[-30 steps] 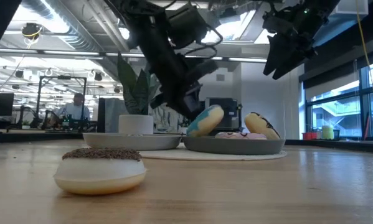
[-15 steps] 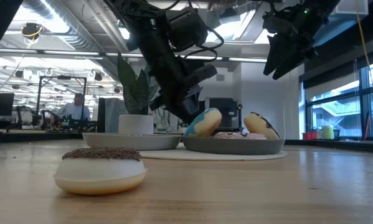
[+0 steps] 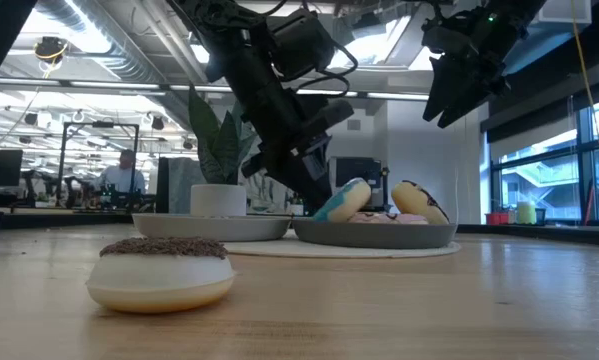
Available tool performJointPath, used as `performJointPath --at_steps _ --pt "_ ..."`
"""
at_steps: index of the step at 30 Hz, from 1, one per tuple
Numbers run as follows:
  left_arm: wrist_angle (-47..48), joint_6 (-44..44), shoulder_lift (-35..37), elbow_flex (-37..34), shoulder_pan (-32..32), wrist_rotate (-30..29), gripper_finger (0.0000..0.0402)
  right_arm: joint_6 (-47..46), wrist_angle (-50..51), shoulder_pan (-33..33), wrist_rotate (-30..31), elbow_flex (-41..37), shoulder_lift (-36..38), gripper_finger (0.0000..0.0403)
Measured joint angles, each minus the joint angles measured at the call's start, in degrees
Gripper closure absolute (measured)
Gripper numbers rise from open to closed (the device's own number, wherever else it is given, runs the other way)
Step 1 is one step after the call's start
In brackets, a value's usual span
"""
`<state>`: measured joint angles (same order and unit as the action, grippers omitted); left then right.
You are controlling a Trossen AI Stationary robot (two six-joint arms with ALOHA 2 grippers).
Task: Pick & Place donuts
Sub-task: Put the small black donut on the gray plate
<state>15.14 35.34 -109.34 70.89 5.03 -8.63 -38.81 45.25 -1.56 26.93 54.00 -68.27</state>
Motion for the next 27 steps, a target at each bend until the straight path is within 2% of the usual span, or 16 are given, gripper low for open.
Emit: performJointPath --at_steps 10,13,20,23,27 --pt "1.75 -1.22 4.87 -0.02 0.75 -0.67 0.0288 0.02 0.02 0.0 -0.08 0.0 0.0 0.0176" --pt "3.53 -4.55 8.17 0.0 0.31 2.0 0.029 0.02 0.02 0.0 -0.97 0.0 0.0 0.0178" --pt "10.6 -7.1 13.84 0.02 -5.78 7.79 0.0289 0.02 0.02 -0.02 -1.59 0.0 0.0 0.0174" --pt "13.75 -7.16 14.08 0.02 -9.24 11.64 0.0287 0.03 -0.09 -0.02 -1.59 0.0 0.0 0.0177" --pt "14.57 -5.05 13.58 0.0 -13.98 13.98 0.029 0.09 -0.2 -0.02 -1.61 0.0 0.0 0.0177"
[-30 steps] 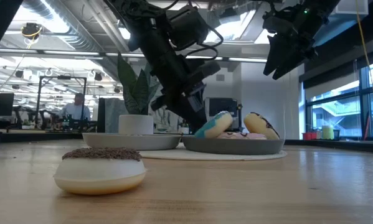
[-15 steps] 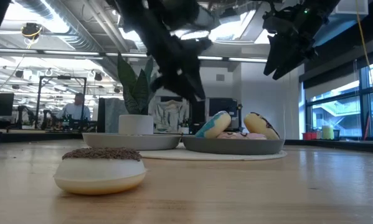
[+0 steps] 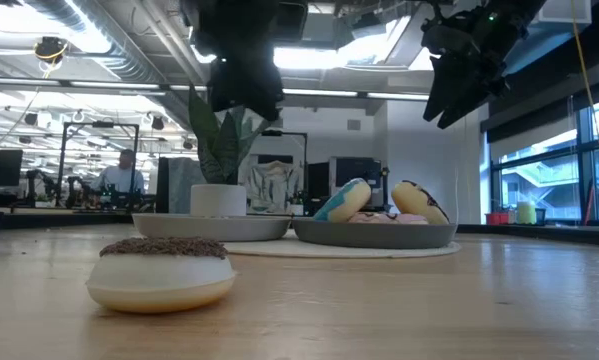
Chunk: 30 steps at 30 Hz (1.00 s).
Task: Pick & Place donuts
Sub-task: Put the small black donut on the gray plate
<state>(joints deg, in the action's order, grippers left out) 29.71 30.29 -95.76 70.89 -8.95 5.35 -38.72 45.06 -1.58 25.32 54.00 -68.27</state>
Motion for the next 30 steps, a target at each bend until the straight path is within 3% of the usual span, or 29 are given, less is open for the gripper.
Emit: performJointPath --at_steps 8,16,25,30 --pt "0.18 0.77 -1.71 -0.11 -9.23 -4.23 0.0295 0.34 0.0 -0.13 0.0 0.0 0.0 0.0176" --pt "-0.13 -4.7 -4.65 -0.13 -16.11 -5.39 0.0301 1.64 -0.02 -0.13 0.02 0.0 0.0 0.0174" --pt "-9.86 -5.54 -10.23 -0.15 -19.91 -10.87 0.0314 1.6 -0.02 -0.15 0.04 0.0 0.0 0.0177" --pt "-13.49 -5.56 -14.02 -0.14 -20.22 -10.85 0.0322 1.57 0.01 -0.15 0.02 0.0 0.0 0.0174"
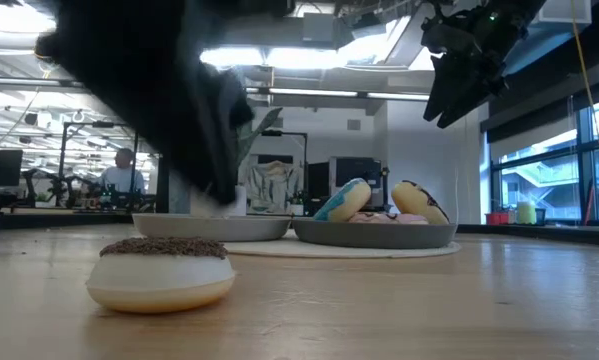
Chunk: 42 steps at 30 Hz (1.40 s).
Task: Pick & Place donuts
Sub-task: Put the small black donut on the gray plate
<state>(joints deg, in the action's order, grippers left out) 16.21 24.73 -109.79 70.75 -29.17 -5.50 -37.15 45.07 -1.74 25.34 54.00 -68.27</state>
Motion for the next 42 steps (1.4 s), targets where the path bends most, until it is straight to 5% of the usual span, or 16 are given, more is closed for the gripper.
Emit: performJointPath --at_steps 29,36,42 --pt "6.79 1.17 -2.36 0.07 -0.08 1.12 0.0393 -0.07 -0.3 0.0 0.01 0.0 0.0 0.0177" --pt "21.61 5.8 4.88 -0.08 2.27 -0.65 0.0395 -0.11 -0.3 0.0 0.02 0.0 0.0 0.0174" --pt "35.14 4.52 15.16 -0.11 7.5 -9.27 0.0395 -3.32 -0.51 0.0 -1.05 0.0 0.0 0.0176"
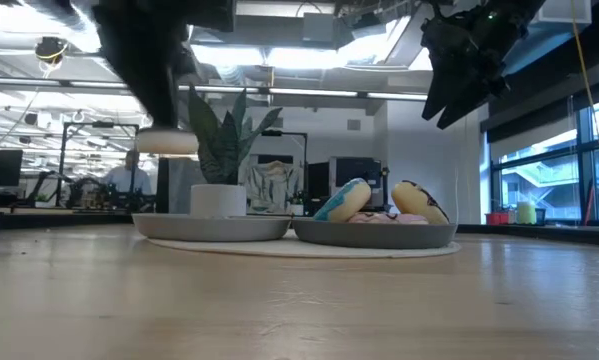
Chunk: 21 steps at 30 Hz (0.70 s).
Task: Pick & Place donuts
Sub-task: Put the small black donut on the gray plate
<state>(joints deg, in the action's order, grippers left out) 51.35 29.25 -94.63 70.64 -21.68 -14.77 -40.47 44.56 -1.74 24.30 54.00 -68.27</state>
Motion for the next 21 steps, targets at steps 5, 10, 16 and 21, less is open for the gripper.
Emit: performJointPath --at_steps 5,10,16,21 --pt "5.8 3.34 7.69 -4.65 6.24 -5.75 0.0396 -0.05 -0.21 0.0 -0.37 0.0 0.0 0.0177" --pt "4.67 9.3 11.51 -11.37 13.17 -6.15 0.0396 -1.14 -0.37 0.0 -0.35 0.0 0.0 0.0174" --pt "-7.16 6.25 10.95 -17.55 19.52 -4.39 0.0395 -1.42 -1.13 0.0 0.09 0.0 0.02 0.0177" --pt "-9.61 5.82 9.26 -19.62 23.2 -3.16 0.0396 -1.42 -1.12 0.0 0.09 0.0 0.0 0.0177"
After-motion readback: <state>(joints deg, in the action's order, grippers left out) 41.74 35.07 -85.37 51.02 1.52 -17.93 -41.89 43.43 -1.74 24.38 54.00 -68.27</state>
